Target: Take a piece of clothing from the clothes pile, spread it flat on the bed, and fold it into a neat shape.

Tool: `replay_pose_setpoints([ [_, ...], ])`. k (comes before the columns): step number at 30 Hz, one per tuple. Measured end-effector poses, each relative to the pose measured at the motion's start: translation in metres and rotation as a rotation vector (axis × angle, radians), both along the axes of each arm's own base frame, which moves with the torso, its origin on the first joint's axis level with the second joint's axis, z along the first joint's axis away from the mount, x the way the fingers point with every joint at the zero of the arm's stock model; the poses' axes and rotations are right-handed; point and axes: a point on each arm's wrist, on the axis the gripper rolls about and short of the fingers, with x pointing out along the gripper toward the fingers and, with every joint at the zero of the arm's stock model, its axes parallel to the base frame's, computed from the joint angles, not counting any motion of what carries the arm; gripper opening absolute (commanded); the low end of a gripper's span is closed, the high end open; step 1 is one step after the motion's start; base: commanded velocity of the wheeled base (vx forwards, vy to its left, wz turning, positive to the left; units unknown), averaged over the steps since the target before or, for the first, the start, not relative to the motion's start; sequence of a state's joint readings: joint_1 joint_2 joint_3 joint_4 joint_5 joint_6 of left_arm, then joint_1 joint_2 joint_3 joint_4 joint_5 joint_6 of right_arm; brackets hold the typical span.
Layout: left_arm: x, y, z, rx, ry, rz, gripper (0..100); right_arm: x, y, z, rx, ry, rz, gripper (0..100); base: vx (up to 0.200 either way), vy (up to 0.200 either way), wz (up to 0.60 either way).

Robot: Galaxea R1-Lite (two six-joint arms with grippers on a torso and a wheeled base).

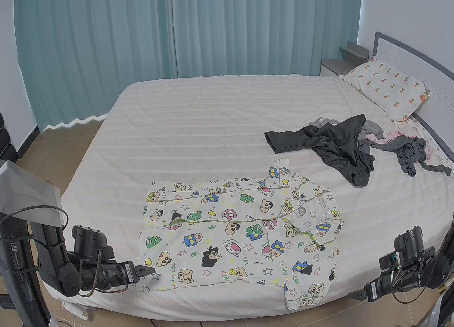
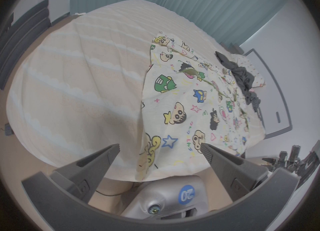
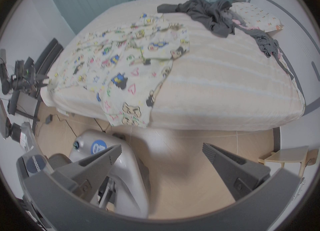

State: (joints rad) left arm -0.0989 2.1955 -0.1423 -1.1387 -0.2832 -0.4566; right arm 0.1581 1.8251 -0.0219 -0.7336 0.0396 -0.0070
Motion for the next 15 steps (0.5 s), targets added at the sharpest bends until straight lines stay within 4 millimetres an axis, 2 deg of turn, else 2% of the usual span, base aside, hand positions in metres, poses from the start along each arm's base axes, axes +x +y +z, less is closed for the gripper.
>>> replay_pose_setpoints([
  [2,-0.002,0.004,0.001,-0.026,-0.004,0.006,100,0.006,0.003,0.009,0.051,-0.056,-0.035,100,0.0,0.0,0.0],
  [5,-0.004,0.008,0.004,-0.051,-0.009,0.021,100,0.027,0.014,0.028,0.171,-0.158,-0.122,100,0.0,0.0,0.0],
  [10,-0.007,0.008,0.007,-0.099,0.0,0.057,100,0.071,0.041,0.06,0.387,-0.279,-0.239,100,0.2,0.0,0.0],
  [15,-0.01,0.006,0.011,-0.158,0.004,0.072,100,0.106,0.069,0.079,0.588,-0.296,-0.351,100,0.2,0.0,0.0],
])
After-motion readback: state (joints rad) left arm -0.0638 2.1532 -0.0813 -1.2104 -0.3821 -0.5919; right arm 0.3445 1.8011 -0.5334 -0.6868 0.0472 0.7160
